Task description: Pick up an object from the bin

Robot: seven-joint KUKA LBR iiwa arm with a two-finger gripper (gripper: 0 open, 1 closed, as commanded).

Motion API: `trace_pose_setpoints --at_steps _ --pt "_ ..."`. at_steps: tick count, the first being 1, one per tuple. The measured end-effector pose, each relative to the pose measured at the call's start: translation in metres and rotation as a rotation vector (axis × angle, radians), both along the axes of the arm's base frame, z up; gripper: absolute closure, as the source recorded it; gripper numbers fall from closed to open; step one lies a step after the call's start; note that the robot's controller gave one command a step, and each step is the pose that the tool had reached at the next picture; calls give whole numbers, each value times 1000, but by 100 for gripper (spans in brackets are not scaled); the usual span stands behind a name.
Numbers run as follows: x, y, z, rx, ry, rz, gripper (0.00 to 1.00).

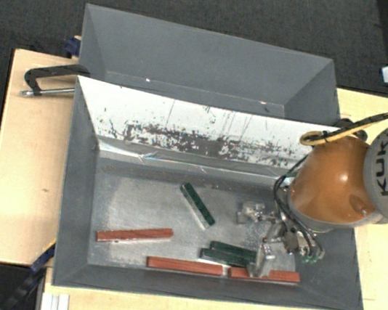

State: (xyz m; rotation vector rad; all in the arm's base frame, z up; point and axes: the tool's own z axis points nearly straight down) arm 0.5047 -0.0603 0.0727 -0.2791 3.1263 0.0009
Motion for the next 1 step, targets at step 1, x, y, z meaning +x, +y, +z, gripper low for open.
trace_pose_setpoints --at_steps 1 --pt "18 40 1 1 -2 -246 100"
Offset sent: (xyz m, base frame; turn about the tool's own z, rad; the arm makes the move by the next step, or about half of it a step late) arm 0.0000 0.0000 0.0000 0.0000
